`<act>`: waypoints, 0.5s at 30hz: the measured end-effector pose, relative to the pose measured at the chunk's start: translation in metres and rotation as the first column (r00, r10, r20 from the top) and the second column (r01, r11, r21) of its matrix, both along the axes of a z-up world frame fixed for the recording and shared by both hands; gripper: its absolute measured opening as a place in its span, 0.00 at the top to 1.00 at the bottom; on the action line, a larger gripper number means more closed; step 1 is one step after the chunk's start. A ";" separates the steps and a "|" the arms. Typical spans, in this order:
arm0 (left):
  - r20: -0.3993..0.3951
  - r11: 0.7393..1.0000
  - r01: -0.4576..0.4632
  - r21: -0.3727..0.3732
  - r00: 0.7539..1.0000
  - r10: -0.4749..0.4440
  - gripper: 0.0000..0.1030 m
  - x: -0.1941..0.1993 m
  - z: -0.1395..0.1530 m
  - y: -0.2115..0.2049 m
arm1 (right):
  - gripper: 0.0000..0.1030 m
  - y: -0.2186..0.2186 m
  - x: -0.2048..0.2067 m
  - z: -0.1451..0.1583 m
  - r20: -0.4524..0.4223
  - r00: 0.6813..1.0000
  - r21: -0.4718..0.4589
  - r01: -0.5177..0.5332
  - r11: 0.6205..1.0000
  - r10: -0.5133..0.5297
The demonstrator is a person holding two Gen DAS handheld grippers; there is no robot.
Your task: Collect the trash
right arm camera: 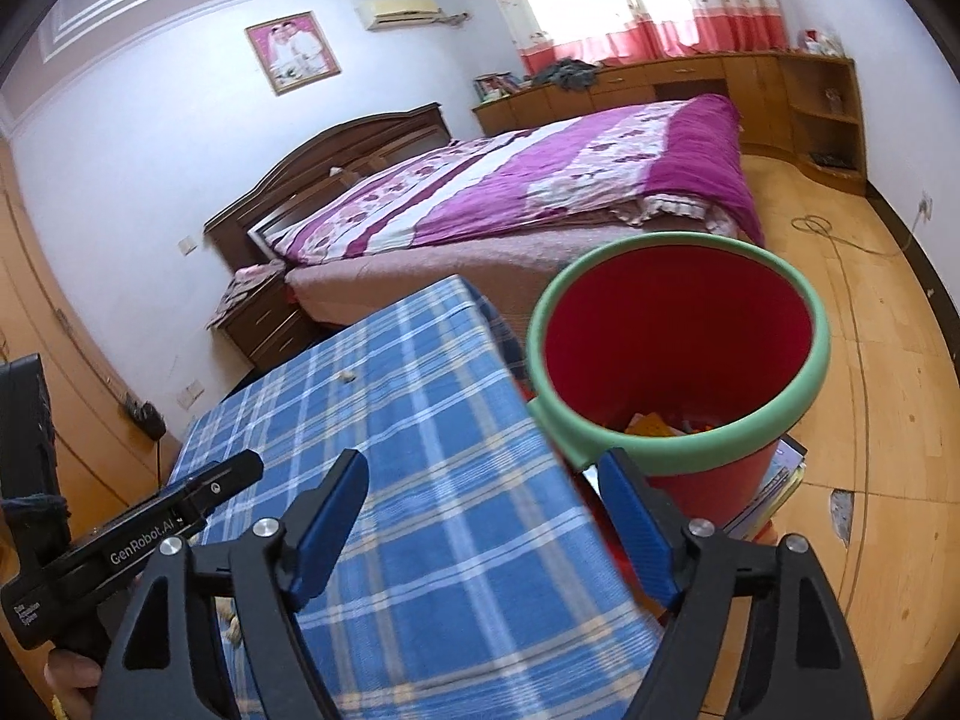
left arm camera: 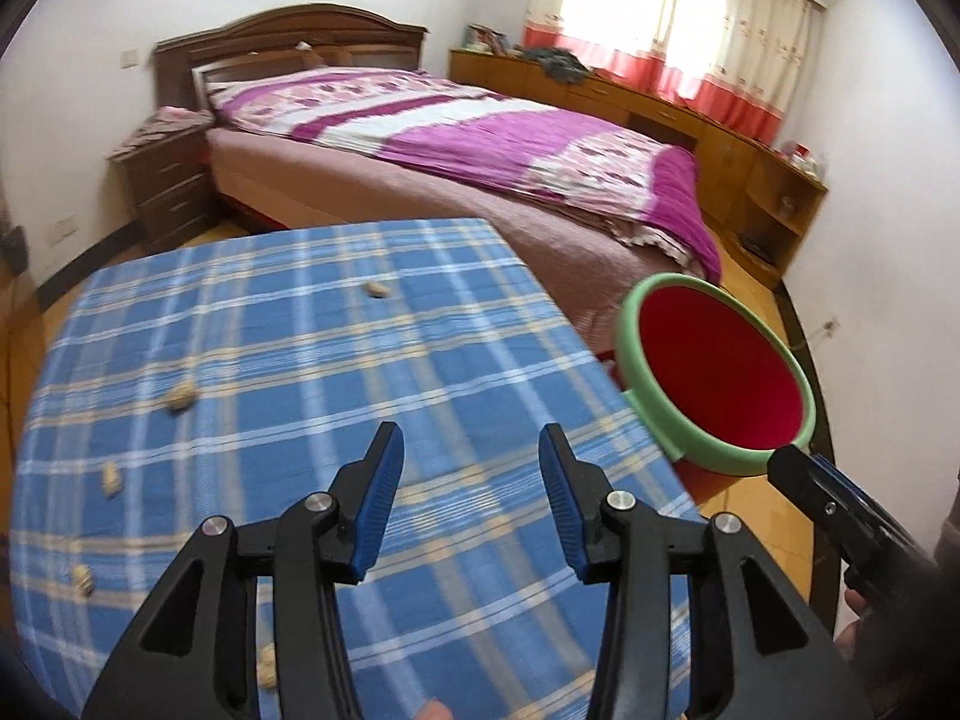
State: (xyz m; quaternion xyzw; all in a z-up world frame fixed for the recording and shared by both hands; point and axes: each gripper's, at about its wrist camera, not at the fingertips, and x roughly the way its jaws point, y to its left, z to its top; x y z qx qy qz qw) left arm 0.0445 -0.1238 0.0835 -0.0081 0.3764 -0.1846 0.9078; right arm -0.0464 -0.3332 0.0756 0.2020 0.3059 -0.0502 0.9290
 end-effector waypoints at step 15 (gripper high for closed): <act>0.037 0.988 -0.155 -0.010 0.987 0.155 0.54 -0.037 0.001 0.067 | 0.13 0.072 -0.015 0.006 0.030 0.994 -0.123 -0.103 0.987 0.107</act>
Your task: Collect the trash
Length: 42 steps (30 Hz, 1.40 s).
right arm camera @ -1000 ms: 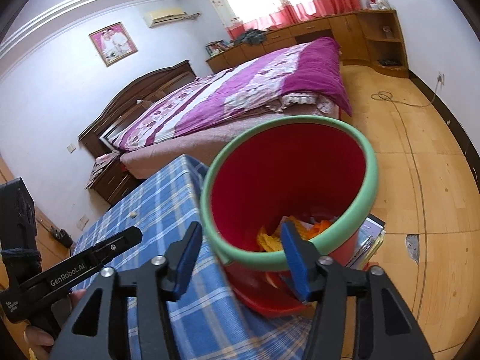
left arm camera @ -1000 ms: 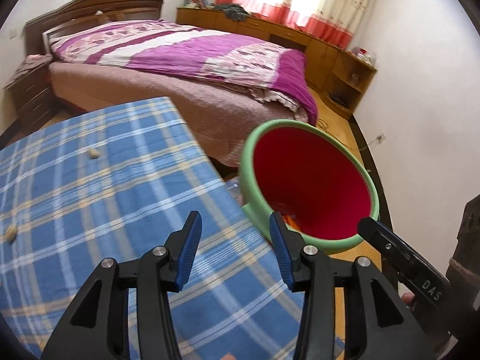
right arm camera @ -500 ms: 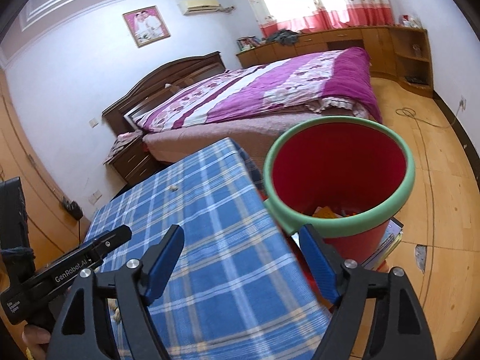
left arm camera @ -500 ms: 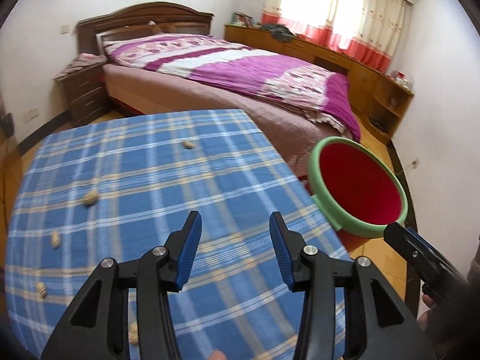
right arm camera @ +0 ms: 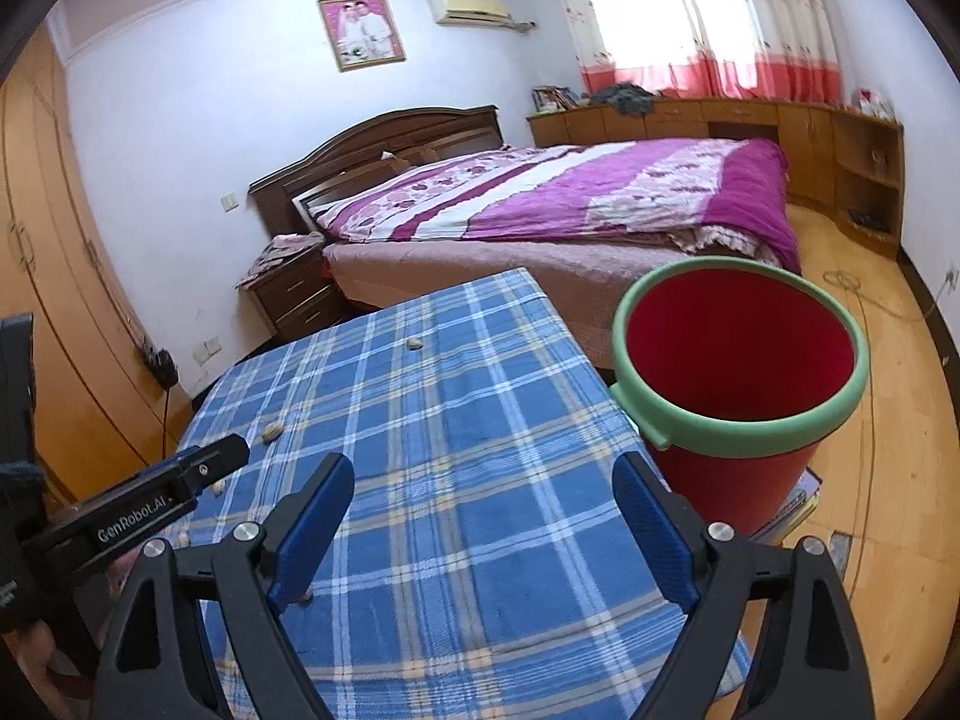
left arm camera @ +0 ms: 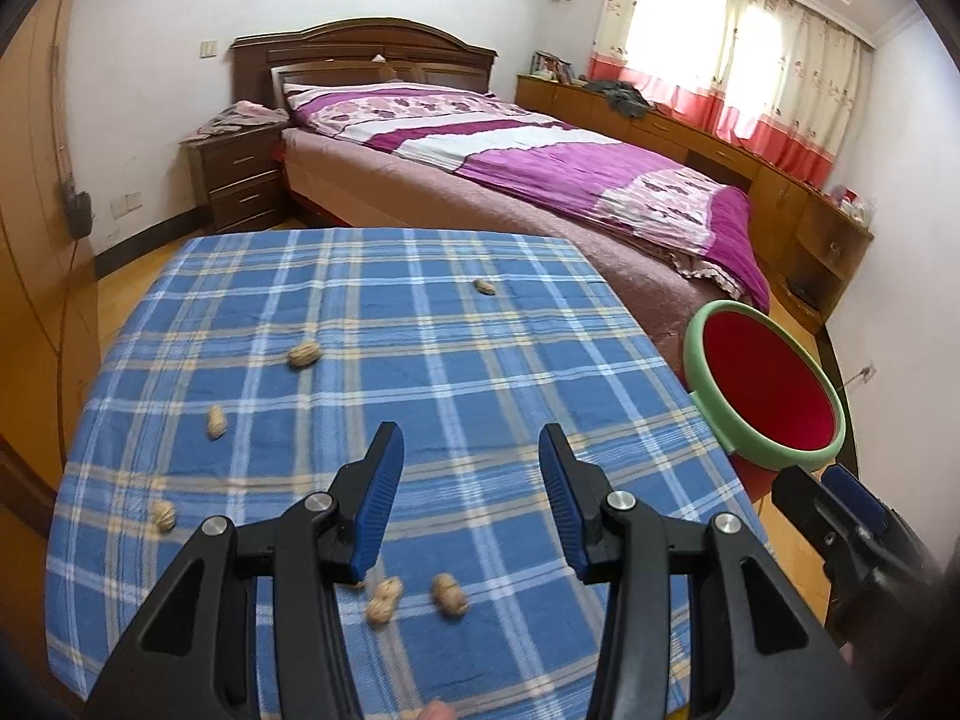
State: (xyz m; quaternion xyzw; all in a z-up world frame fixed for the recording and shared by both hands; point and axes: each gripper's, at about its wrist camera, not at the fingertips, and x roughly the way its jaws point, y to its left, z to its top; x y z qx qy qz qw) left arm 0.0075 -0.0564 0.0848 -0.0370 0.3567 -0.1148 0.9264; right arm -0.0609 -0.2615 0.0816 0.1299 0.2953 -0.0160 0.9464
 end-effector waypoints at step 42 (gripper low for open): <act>0.066 0.993 -0.108 0.045 0.992 0.105 0.54 -0.019 -0.004 0.027 | 0.13 0.027 -0.005 -0.005 0.009 1.000 -0.048 -0.030 0.998 0.030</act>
